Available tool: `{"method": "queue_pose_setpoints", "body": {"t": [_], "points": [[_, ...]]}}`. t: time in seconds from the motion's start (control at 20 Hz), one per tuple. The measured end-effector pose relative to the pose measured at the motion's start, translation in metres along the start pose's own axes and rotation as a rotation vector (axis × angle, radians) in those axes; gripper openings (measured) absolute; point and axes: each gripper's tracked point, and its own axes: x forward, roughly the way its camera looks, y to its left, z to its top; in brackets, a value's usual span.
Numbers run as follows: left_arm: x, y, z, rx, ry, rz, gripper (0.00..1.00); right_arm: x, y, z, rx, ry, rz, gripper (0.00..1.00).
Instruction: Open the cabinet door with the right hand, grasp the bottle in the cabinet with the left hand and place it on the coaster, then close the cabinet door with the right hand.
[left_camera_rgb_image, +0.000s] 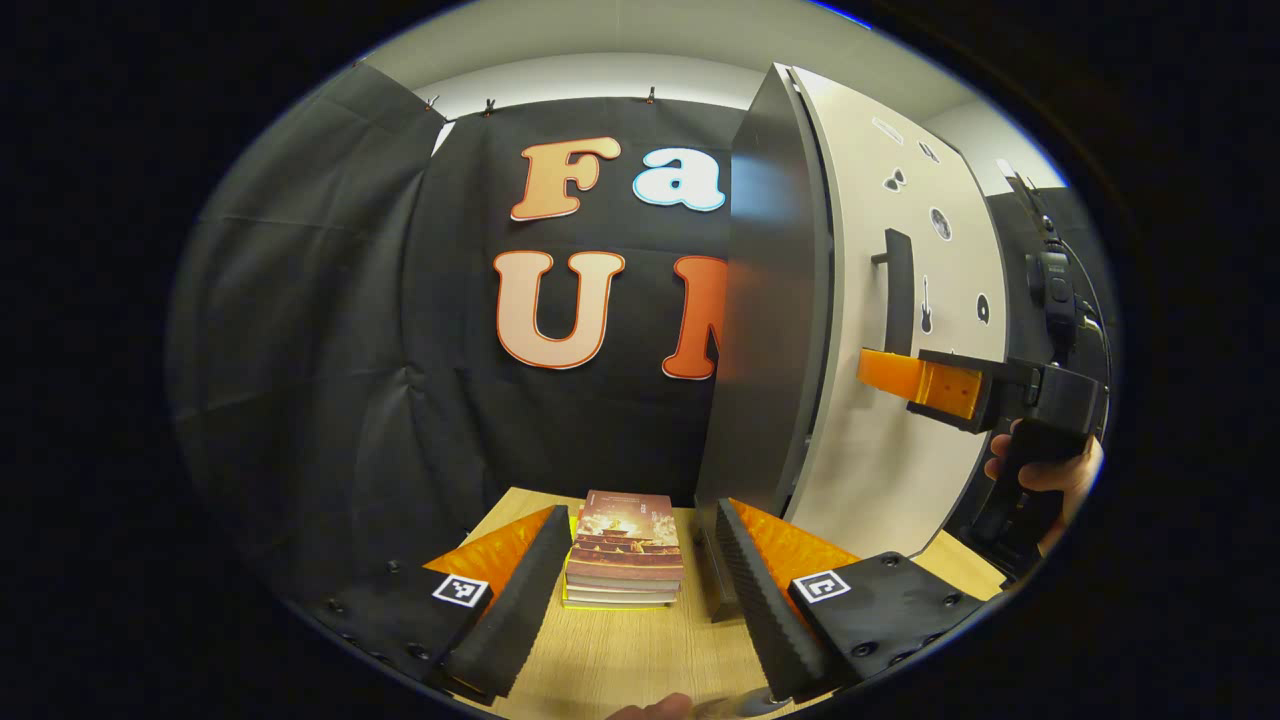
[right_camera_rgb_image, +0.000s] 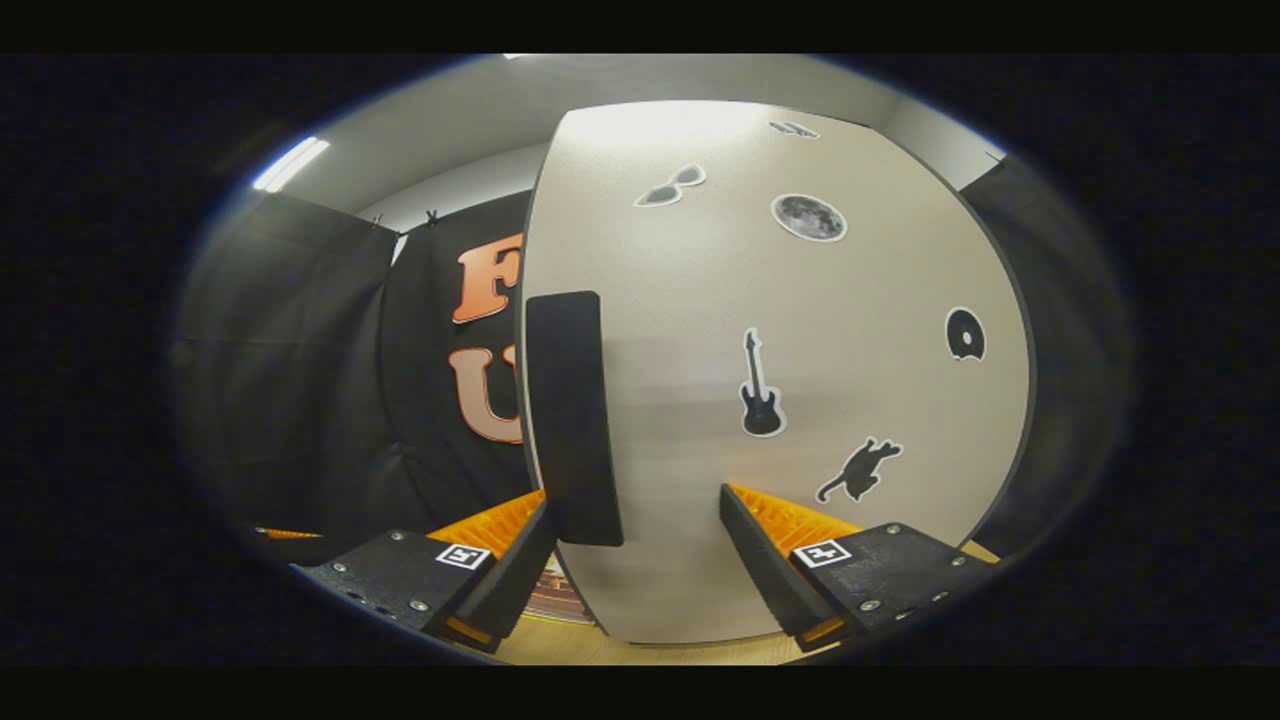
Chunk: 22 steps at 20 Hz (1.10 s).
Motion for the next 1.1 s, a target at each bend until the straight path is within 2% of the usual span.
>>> {"method": "queue_pose_setpoints", "body": {"t": [0.35,0.55,0.7,1.1], "points": [[-0.003,-0.008,0.008,0.014,-0.014,-0.019,0.95,0.002,0.0,-0.003,-0.002,0.014,-0.008,0.94],[-0.021,-0.018,0.02,0.018,-0.035,-0.031,0.95,-0.009,0.01,-0.007,0.04,0.056,0.042,0.95],[-0.04,-0.03,0.03,0.028,-0.056,-0.037,0.95,-0.047,0.012,0.002,0.015,0.031,0.054,0.94],[-0.117,-0.085,0.048,0.062,-0.093,-0.049,0.95,-0.195,-0.038,0.002,-0.029,0.052,-0.037,0.95]]}}
